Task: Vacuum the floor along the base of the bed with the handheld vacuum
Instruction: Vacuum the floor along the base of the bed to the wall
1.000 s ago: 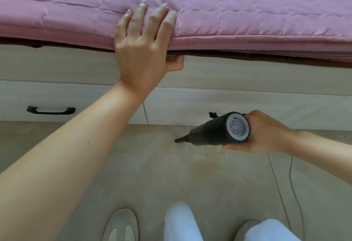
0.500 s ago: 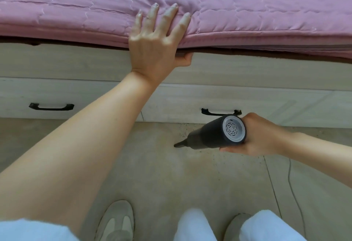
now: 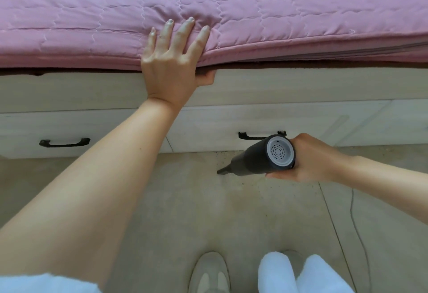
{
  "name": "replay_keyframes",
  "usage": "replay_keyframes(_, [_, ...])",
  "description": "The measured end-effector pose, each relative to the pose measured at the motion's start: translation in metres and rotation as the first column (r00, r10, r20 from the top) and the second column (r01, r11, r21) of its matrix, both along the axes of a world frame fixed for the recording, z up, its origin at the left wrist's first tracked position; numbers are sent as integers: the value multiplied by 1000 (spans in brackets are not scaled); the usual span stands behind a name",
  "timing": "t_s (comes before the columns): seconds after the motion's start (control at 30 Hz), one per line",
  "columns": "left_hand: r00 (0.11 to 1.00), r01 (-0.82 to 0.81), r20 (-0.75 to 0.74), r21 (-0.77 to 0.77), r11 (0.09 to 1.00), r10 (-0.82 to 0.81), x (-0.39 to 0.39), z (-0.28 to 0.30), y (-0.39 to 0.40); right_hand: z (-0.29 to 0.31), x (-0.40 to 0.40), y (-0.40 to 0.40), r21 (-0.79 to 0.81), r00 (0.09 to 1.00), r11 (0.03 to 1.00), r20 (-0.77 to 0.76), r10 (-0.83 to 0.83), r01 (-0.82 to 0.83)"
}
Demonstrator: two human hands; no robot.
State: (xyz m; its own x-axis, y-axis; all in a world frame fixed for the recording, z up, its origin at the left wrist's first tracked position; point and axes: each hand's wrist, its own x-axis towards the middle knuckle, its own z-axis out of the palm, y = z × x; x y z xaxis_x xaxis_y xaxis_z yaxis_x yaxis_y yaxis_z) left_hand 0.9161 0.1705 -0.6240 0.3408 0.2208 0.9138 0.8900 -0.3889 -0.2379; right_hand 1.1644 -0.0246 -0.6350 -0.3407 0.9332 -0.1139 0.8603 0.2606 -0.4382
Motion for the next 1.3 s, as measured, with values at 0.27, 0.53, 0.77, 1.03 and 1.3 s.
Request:
replay_keyframes(0.27, [999,0,33,17,1000,-1,1,-3,-1,7,12,-6,-77,999,997,-39,2,-5])
replay_keyframes(0.53, [998,7,62,16,1000,-8,2,-2,-3,-4,8,1,-29,997,998,58,-47,48])
replay_keyframes(0.77, [998,-4,68,27,1000,3,3,-3,-2,-20,0,15,113,990,994,140,-12,-4])
replay_keyframes(1.03, [998,-14,69,19,1000,12,3,-3,-2,-34,-2,21,164,983,985,180,17,-47])
replay_keyframes(1.3, [997,-10,74,15,1000,9,3,-3,-2,-38,-8,23,186,987,979,150,56,-84])
